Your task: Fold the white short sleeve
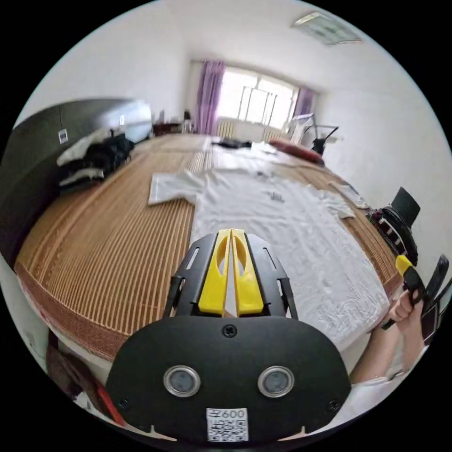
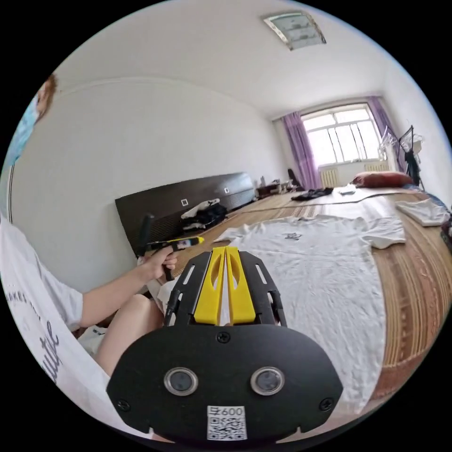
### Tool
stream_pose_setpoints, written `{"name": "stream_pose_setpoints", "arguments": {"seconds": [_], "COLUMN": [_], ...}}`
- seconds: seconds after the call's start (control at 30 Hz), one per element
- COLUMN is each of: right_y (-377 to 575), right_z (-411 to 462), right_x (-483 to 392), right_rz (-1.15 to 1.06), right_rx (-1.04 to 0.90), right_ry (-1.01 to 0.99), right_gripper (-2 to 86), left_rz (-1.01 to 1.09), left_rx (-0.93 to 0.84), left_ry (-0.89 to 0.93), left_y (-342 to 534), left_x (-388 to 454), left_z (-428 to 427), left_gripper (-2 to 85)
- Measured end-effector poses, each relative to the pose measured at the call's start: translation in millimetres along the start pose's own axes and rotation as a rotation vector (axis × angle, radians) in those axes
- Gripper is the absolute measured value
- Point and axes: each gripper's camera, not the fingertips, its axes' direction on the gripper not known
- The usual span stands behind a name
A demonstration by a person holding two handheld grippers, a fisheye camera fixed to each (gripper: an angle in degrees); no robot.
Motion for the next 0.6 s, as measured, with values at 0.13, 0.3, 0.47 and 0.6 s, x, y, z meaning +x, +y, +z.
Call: {"name": "stream_pose_setpoints", "arguments": {"seconds": [0.13, 0.3, 0.47, 0.6], "right_y": [-100.6, -223.4, -317.0, -375.8], "right_z": [143.4, 303.0, 433.6, 505.4], "right_x": [-17.4, -5.0, 15.5, 35.5], "right_rz": [-0.030, 0.095, 0.266, 0.337], "right_rx": [-0.223, -0.413, -0.477, -0.483], "right_ry": [0.098, 0.029, -0.021, 0.116], "right_gripper": [-0.8, -0.8, -0.9, -0.9], "left_rz": [0.068, 0.142, 0.285, 0.442], "left_rx": [-0.056, -0.133, -0.192, -0.230], "left_ry": [-0.136, -0.119, -0.198, -0.277], "left_y": [-58.0, -97.1, -106.1, -117.4], "left_x": [-8.4, -12.1, 13.6, 42.5], "left_z": [32.0, 54.8, 57.4, 54.1], "left_gripper": [0.7, 0.5, 0.3, 0.3]}}
